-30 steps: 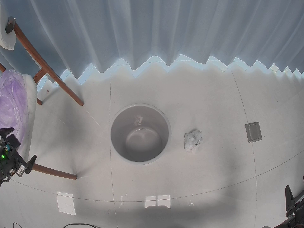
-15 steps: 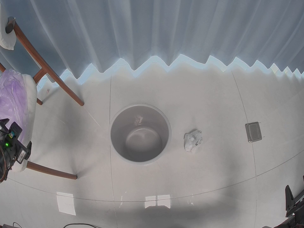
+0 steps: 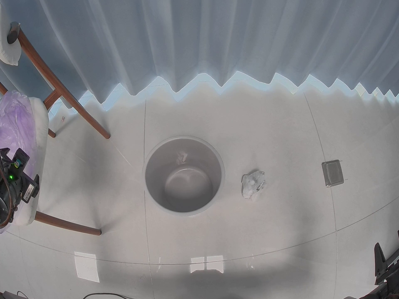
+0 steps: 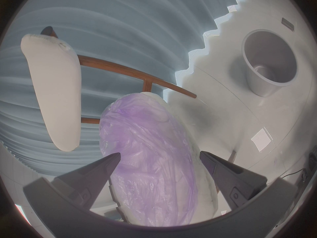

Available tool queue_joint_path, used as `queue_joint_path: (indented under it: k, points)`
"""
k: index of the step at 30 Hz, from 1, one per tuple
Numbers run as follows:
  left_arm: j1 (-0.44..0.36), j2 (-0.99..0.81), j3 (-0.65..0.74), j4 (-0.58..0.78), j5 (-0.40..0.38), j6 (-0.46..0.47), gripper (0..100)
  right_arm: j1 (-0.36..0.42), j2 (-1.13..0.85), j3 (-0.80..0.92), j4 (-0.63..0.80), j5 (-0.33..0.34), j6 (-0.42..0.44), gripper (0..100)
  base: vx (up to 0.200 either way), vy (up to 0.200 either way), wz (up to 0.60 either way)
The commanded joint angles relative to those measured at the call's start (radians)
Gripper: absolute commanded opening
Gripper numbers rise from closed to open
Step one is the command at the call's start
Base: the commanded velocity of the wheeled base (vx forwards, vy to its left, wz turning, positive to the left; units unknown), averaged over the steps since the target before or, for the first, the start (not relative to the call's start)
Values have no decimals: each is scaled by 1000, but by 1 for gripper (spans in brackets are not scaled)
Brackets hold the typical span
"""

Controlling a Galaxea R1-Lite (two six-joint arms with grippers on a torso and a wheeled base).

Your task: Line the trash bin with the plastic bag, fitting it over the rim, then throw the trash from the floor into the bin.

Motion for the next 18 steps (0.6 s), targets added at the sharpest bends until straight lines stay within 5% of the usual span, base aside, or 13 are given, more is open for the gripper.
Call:
queue_joint_path:
  k: [1,12,13,18]
  points:
    - [18,41,-21,0,2,-13,100,-1,-15,18,0,0,0,100,0,0,0]
    - [50,98,-53,1,-8,-79,100,1,-15,18,0,0,-2,100,0,0,0]
    - [47,98,-51,1,-9,-84,0,-1,-15,18,0,0,0,100,0,0,0]
    - [47,90,-50,3,-12,-116,0,1,-15,18,0,0,0,100,0,0,0]
